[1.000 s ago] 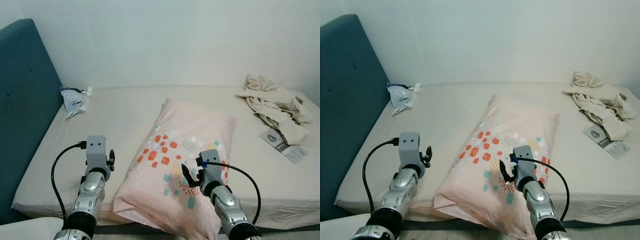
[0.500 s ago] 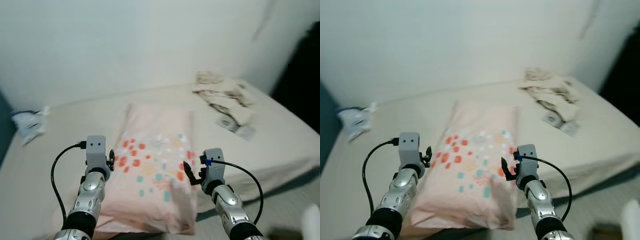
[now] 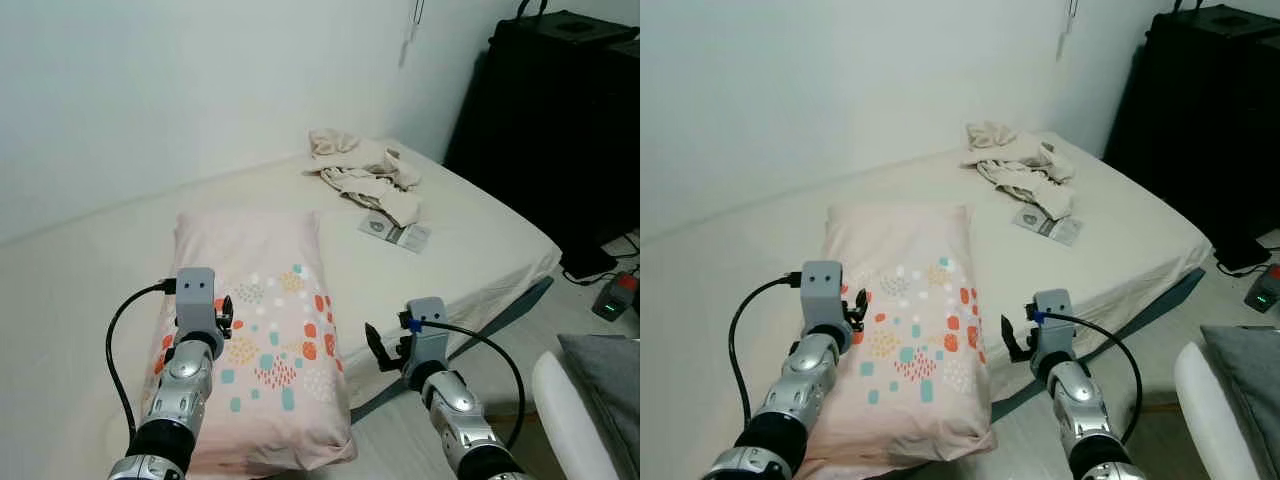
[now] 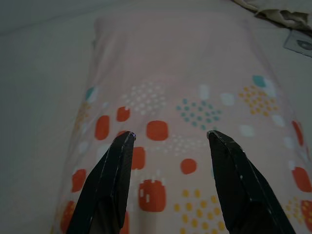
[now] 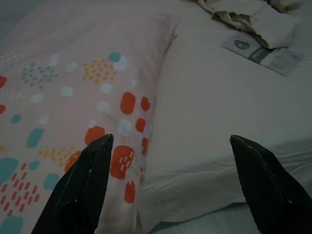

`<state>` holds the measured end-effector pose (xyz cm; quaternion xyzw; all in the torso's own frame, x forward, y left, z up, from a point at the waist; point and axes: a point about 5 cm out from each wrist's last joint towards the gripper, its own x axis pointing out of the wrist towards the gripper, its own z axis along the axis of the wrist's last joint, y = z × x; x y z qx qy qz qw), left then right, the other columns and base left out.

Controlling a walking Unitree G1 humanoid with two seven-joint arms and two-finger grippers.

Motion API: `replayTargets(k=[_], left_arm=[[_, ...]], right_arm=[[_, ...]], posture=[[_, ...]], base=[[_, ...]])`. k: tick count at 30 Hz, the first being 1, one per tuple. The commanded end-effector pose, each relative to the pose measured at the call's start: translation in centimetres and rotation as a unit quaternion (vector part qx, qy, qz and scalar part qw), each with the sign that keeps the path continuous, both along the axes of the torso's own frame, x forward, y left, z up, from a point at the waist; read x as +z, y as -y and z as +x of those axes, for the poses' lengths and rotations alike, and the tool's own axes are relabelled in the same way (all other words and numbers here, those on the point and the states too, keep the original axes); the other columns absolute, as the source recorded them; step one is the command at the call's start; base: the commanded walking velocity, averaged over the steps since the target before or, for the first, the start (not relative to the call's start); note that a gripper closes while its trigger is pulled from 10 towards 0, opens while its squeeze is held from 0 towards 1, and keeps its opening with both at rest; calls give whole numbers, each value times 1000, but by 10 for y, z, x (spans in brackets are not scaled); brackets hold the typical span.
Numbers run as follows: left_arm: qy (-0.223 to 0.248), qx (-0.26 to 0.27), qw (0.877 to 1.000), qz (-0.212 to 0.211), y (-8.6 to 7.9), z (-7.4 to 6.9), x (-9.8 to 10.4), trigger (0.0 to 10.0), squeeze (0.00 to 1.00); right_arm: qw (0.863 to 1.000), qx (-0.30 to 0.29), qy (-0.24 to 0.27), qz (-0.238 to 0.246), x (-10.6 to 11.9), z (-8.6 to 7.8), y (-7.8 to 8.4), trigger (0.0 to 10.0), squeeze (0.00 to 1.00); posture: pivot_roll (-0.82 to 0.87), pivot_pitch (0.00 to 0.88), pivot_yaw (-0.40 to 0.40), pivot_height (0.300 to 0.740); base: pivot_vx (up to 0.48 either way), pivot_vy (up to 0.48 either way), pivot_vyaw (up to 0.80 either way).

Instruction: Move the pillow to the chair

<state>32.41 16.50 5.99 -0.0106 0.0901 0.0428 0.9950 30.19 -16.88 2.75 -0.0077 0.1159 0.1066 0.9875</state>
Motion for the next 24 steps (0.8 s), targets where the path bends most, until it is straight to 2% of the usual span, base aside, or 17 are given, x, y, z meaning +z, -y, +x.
replayTargets(k=[1, 8, 16, 24], left_arm=[[-9, 8, 1000, 6, -6, -4, -4, 10000, 0], [-6, 16, 1000, 0, -8, -4, -4, 10000, 0], [-4, 29, 1000, -1, -12, -3, -2, 10000, 0], [-5, 38, 999, -14, -13, -3, -2, 10000, 0]], right_arm=[[1000, 2, -1, -1, 0, 0, -1, 10000, 0], [1000, 6, 0, -1, 0, 0, -3, 10000, 0], [1000, 5, 1, -1, 0, 0, -2, 10000, 0], [1000, 4, 3, 0, 0, 0, -2, 10000, 0]], posture=[[-63, 49, -8, 740], [-61, 56, -11, 740], [-61, 57, -9, 740], [-62, 58, -7, 740]], base=[[0, 0, 0], [0, 0, 0], [0, -474, 0], [0, 0, 0]])
